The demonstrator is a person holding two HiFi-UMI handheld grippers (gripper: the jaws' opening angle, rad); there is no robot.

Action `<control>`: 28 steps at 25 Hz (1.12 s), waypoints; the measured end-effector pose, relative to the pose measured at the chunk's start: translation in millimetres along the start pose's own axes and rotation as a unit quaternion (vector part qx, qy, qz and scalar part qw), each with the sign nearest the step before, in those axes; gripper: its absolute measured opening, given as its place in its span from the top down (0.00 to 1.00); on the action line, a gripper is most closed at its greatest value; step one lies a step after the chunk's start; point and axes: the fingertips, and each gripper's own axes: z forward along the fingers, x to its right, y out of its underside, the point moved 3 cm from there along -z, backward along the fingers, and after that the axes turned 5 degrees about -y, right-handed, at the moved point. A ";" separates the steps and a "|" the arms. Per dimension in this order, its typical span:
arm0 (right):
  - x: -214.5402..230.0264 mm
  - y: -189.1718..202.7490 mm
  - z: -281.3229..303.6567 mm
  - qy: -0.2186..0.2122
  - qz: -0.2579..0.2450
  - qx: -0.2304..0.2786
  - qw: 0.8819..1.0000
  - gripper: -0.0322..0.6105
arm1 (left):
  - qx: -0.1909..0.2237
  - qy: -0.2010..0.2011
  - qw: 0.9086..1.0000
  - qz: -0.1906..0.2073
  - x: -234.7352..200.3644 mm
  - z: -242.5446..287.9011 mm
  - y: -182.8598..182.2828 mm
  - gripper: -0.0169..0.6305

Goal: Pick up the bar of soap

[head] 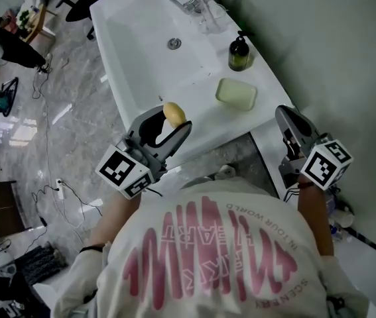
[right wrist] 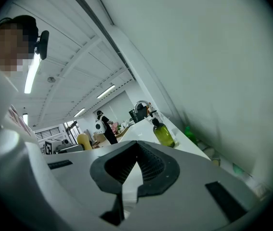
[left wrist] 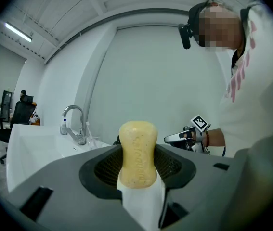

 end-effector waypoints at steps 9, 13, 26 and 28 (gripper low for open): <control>-31.5 12.2 10.2 0.018 -0.025 -0.006 1.000 0.93 | 0.017 -0.022 1.000 -0.001 -12.2 -47.9 -0.4 0.66; -52.7 21.2 13.3 0.017 -0.028 -0.015 0.999 0.93 | 0.024 -0.024 0.999 -0.007 -15.1 -66.4 -2.5 0.66; -71.7 53.5 22.9 0.006 -0.033 -0.028 0.999 0.93 | 0.021 -0.024 0.999 -0.010 -20.0 -85.0 17.9 0.66; -76.7 56.2 20.4 0.014 -0.036 -0.031 0.999 0.93 | 0.021 -0.021 1.000 -0.009 -18.4 -88.4 18.1 0.66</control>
